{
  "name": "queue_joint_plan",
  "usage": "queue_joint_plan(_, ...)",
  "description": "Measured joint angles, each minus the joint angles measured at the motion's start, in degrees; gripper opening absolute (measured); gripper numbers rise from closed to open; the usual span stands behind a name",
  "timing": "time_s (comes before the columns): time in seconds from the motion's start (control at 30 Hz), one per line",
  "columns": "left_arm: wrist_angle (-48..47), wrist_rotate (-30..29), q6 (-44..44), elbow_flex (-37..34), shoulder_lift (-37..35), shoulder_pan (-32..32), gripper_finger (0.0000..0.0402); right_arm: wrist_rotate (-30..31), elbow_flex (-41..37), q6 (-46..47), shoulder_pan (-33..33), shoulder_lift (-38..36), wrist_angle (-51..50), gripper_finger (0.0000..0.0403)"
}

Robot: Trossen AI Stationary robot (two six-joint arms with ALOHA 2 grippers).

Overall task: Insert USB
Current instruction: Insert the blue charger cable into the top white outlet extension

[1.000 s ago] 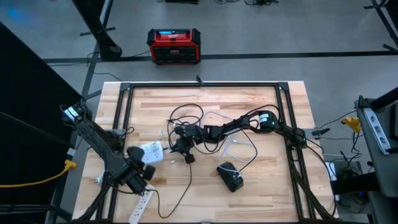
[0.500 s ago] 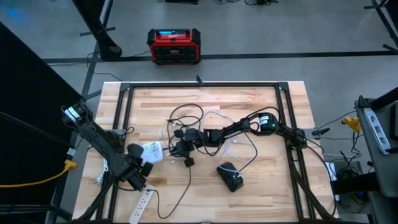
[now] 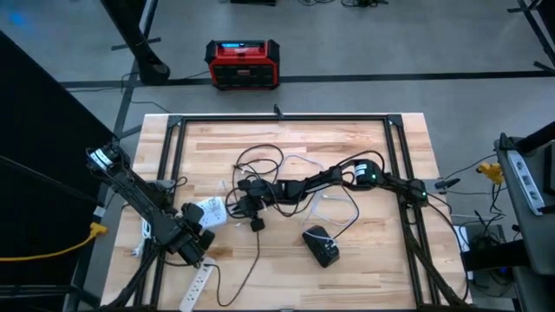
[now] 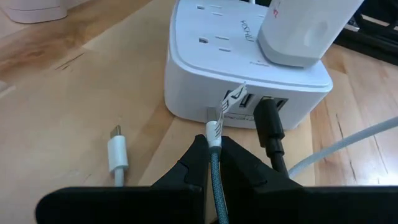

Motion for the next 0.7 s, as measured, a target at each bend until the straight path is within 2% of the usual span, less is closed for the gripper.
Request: queue_joint_plan(0.7, 0.09, -0.62, 3.8, -0.17, 0.0, 0.03, 0.0024, 2.86, 0.0, -0.88, -0.28, -1.61, -0.09, 0.0014)
